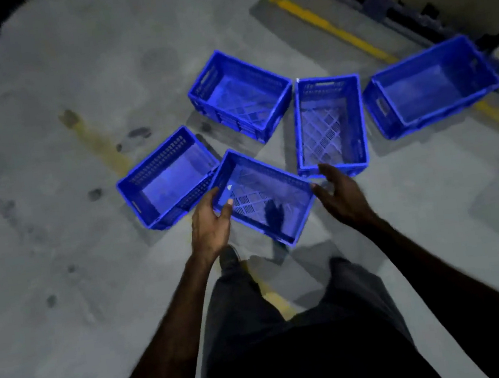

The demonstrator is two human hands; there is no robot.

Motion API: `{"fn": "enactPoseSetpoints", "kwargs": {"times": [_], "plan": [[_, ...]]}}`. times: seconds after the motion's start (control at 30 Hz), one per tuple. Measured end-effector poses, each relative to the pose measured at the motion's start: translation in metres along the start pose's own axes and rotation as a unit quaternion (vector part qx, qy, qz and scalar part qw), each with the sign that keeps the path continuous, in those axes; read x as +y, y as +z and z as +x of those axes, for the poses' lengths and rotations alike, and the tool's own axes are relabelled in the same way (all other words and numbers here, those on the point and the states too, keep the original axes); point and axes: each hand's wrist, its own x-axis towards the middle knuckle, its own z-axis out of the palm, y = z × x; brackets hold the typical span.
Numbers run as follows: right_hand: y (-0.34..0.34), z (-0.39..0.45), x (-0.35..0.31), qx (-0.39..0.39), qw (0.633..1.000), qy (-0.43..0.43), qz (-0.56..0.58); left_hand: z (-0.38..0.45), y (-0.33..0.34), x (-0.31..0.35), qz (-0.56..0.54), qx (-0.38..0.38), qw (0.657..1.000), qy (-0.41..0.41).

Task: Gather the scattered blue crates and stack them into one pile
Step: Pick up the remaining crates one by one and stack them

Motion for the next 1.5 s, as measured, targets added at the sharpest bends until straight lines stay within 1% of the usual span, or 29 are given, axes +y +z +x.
{"fn": "enactPoseSetpoints", "kwargs": {"times": [0.13,0.2,0.33,0.43,0.57,0.7,0.77,0.87,0.93,1.0,1.1,1.17,1.27,1.37,1.43,1.5], "plan": [[0.047,0.001,-0.013,0.049,0.996,0.069,-0.003,0.059,-0.031,-0.033,0.029,-0.080,0.996,0.029],[0.074,-0.004,-0.013,0.067,0.994,0.086,0.004,0.087,-0.043,-0.055,0.046,-0.105,0.993,0.034],[0.126,-0.004,0.006,0.076,0.986,0.151,0.008,0.140,-0.053,-0.094,0.085,-0.148,0.985,0.031],[0.158,0.002,0.031,0.068,0.979,0.191,0.016,0.181,-0.044,-0.127,0.110,-0.159,0.981,0.030],[0.193,0.026,0.087,0.045,0.974,0.223,0.010,0.235,-0.014,-0.170,0.120,-0.156,0.980,0.010],[0.226,0.061,0.155,0.059,0.958,0.279,0.028,0.296,0.030,-0.232,0.130,-0.166,0.978,-0.013],[0.244,0.083,0.193,0.056,0.956,0.287,0.030,0.338,0.061,-0.279,0.127,-0.166,0.978,-0.021],[0.275,0.119,0.249,0.057,0.948,0.310,0.039,0.381,0.105,-0.314,0.147,-0.164,0.975,-0.031],[0.308,0.149,0.303,0.071,0.939,0.333,0.054,0.413,0.144,-0.350,0.166,-0.162,0.973,-0.019],[0.313,0.161,0.317,0.090,0.925,0.364,0.065,0.425,0.155,-0.357,0.168,-0.162,0.972,-0.034],[0.336,0.176,0.352,0.114,0.903,0.403,0.099,0.447,0.179,-0.386,0.161,-0.161,0.973,-0.046],[0.350,0.184,0.367,0.112,0.893,0.422,0.111,0.458,0.194,-0.398,0.155,-0.164,0.973,-0.048],[0.364,0.187,0.383,0.107,0.888,0.434,0.110,0.469,0.203,-0.413,0.182,-0.192,0.962,-0.068],[0.361,0.184,0.389,0.103,0.890,0.429,0.112,0.483,0.207,-0.443,0.155,-0.198,0.966,-0.060],[0.346,0.175,0.381,0.093,0.894,0.417,0.134,0.469,0.197,-0.432,0.167,-0.196,0.965,-0.052],[0.323,0.158,0.367,0.082,0.900,0.400,0.153,0.435,0.172,-0.391,0.175,-0.196,0.964,-0.041]]}}
